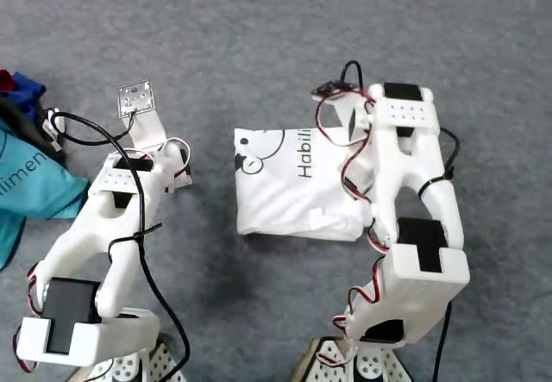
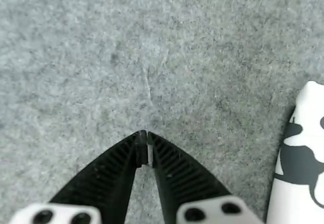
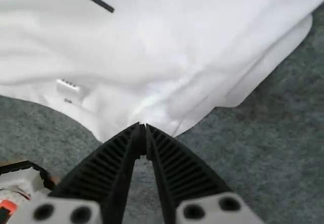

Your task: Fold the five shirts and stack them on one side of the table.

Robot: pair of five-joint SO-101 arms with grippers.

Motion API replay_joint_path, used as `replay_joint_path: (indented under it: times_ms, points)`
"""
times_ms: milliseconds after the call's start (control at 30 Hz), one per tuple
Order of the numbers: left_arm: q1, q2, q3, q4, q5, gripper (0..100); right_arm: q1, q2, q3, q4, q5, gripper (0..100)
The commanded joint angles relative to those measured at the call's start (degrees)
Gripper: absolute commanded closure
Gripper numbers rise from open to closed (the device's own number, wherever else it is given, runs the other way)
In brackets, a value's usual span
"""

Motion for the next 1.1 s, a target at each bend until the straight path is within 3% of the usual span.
replay_joint_path:
  times_ms: [0,167,467,733,867,933,1067]
  points:
    - [0.0,-0.3,-2.2,-1.0,-0.6,98,3.0,-4.1,-4.3,5.4,0.9,99.0]
    - [0.0,-0.3,-2.2,-1.0,-0.6,98,7.4,-4.1,-4.3,12.4,1.0,99.1]
    - [0.1,-0.3,-2.2,-1.0,-0.7,98,16.3,-16.3,5.9,12.6,1.1,99.5]
    - [0.1,-0.3,-2.2,-1.3,-0.7,98,16.3,-38.0,27.9,12.5,1.1,99.4]
    - [0.1,-0.3,-2.3,-1.3,-0.7,98,16.2,-44.4,35.1,6.2,0.6,99.4]
    - [0.1,-0.3,-2.3,-1.3,-0.7,98,15.4,-45.3,37.4,1.9,-2.2,99.4]
    - [0.1,-0.3,-2.3,-1.3,-0.7,98,7.8,-43.1,38.7,-0.4,-15.6,99.3]
